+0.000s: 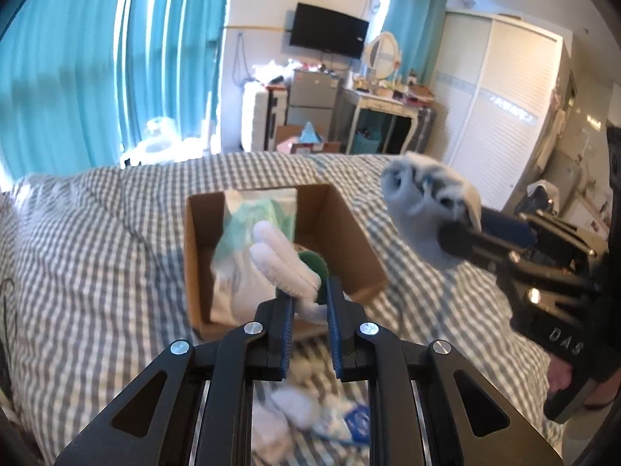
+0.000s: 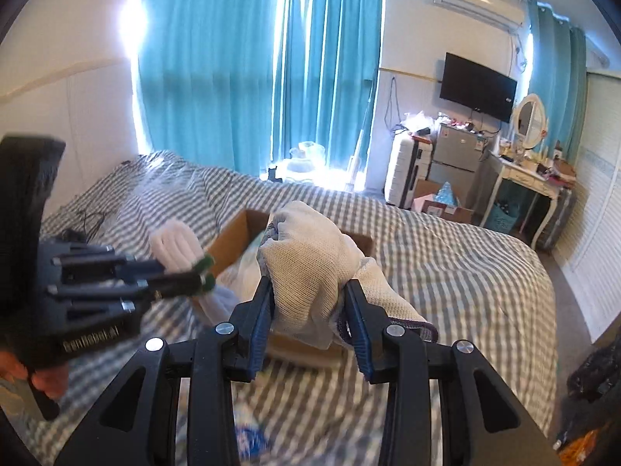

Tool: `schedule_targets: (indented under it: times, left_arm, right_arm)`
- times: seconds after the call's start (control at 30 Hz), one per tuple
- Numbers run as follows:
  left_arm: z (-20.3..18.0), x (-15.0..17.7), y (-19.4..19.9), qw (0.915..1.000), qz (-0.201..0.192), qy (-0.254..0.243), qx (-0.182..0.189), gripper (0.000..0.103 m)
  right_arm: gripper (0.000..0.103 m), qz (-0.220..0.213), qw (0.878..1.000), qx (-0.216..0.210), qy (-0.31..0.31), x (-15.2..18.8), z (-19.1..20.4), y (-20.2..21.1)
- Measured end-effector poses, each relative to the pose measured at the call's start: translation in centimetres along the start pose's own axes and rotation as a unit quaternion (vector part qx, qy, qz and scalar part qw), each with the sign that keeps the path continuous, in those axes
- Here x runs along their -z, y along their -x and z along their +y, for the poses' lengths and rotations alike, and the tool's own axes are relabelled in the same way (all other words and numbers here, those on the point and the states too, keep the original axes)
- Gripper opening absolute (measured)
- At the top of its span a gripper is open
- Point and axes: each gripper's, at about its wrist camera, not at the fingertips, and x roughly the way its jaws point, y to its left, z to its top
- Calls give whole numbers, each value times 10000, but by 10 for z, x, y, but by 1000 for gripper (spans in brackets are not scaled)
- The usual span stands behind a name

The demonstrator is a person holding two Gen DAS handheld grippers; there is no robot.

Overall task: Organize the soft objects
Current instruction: 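Carry the socks with the left gripper while the right carries the glove, release both into the box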

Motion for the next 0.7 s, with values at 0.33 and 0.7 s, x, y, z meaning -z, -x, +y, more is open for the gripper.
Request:
schedule_targets:
  times: [0.33,0.7]
  left_arm:
    - [32,-41,-66,9980,332,-391,-361,16]
    - [48,-42,-124,9939,839,-584,-423,17]
  right_arm:
    - [36,697,9962,-462,-230,-36,-20,-138]
    - [36,1483,9887,-203,75,-8,-8,-214]
